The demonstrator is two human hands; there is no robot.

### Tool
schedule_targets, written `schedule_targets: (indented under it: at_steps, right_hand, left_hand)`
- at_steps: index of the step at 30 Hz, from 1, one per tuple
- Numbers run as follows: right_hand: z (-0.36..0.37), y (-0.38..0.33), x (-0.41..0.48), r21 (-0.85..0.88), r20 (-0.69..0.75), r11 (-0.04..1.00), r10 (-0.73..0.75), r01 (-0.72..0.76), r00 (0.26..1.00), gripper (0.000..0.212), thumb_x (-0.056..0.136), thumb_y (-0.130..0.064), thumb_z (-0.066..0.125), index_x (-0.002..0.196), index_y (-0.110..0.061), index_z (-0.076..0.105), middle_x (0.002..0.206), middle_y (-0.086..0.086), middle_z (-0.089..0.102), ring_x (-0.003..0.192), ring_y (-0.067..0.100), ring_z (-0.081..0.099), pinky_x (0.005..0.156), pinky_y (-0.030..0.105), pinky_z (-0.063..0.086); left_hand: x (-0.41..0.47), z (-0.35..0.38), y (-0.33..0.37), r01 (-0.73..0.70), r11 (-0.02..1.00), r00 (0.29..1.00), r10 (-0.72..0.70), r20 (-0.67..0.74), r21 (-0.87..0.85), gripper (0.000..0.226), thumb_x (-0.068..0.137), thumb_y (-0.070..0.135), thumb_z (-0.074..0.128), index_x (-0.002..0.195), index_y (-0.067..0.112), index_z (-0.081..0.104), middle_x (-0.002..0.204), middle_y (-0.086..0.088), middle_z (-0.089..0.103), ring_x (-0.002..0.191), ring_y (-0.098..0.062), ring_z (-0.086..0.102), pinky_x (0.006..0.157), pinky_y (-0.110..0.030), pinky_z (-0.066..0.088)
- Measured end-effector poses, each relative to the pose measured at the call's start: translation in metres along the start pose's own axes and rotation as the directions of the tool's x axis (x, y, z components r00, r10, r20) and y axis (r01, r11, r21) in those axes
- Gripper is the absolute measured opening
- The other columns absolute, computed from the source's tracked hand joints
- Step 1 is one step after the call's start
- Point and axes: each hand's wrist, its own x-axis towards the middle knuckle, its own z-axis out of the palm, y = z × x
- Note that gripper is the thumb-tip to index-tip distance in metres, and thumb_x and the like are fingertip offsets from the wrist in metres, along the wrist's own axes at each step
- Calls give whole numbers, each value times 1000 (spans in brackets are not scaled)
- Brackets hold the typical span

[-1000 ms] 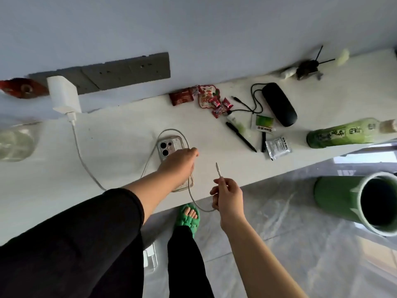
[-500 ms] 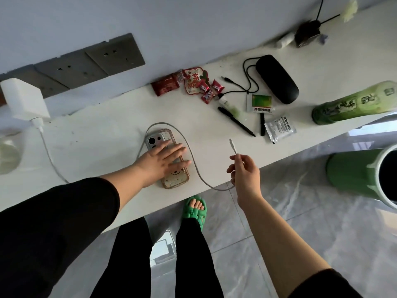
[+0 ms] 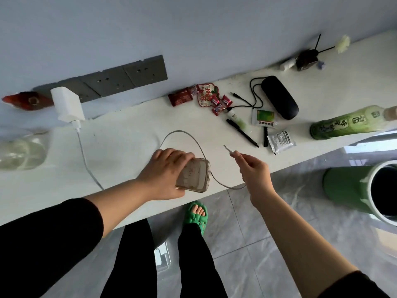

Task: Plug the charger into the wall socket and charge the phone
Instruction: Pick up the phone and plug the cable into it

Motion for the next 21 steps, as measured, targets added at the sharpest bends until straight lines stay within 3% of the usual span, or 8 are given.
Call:
schedule_targets:
  at_steps: [2, 6, 9, 11, 14, 18, 21]
  right_hand:
    - [-3, -20, -17, -41, 55, 999, -23, 25, 998, 28, 84, -41, 67, 101, -20, 75, 45, -25, 54, 47, -5, 48, 54, 13, 36]
    - [-10, -66, -65, -132, 194, 981, -116, 143, 974, 13, 83, -36, 70, 86, -26, 78, 47, -17, 53, 48, -2, 45, 54, 14, 36]
    - [-19, -133, -139, -181, 337, 929, -250, 323, 908, 9, 82, -34, 71, 77, -31, 78, 59, -2, 64, 58, 4, 52, 62, 23, 44]
    - [-24, -175, -186, -191, 408, 894, -303, 405, 861, 7, 80, -38, 70, 77, -37, 77, 75, 2, 72, 65, 7, 57, 65, 24, 46]
    - [-24, -201, -210, -220, 488, 828, -365, 516, 793, 8, 77, -46, 71, 80, -41, 76, 73, -2, 72, 63, 5, 56, 61, 18, 43]
    - [-32, -218, -234, -240, 557, 781, -376, 576, 741, 15, 73, -51, 70, 82, -41, 76, 77, -7, 74, 73, 14, 66, 67, 26, 50]
    - [-37, -220, -237, -279, 585, 741, -374, 611, 720, 15, 73, -50, 70, 83, -41, 75, 78, -13, 74, 75, 8, 67, 68, 24, 53]
  left_hand:
    - [-19, -14, 8, 114, 984, 988, -127, -88, -137, 87, 51, 54, 59, 130, 28, 34, 120, 5, 54, 112, -24, 49, 91, -38, 36]
    - [-66, -63, 26, 215, 915, 940, -289, -181, -343, 86, 53, 55, 64, 129, 25, 35, 115, 5, 54, 109, -21, 50, 94, -37, 38]
    - [-136, -138, 46, 197, 833, 885, -378, -271, -517, 88, 56, 53, 69, 131, 25, 33, 116, 5, 51, 100, -11, 54, 79, -16, 45]
    - [-179, -182, 57, 206, 822, 863, -409, -298, -531, 89, 56, 54, 69, 132, 28, 30, 117, 6, 49, 97, -6, 54, 70, -8, 42]
    - [-208, -205, 64, 225, 854, 853, -405, -328, -468, 90, 57, 52, 68, 134, 22, 34, 122, 3, 52, 102, -12, 57, 78, -20, 49]
    - [-239, -219, 75, 242, 896, 858, -377, -349, -372, 87, 57, 47, 65, 134, 15, 41, 123, 1, 56, 103, -19, 59, 85, -36, 53]
    - [-245, -225, 80, 254, 915, 864, -361, -352, -315, 84, 57, 47, 64, 134, 19, 42, 119, 5, 56, 99, -17, 59, 84, -35, 52]
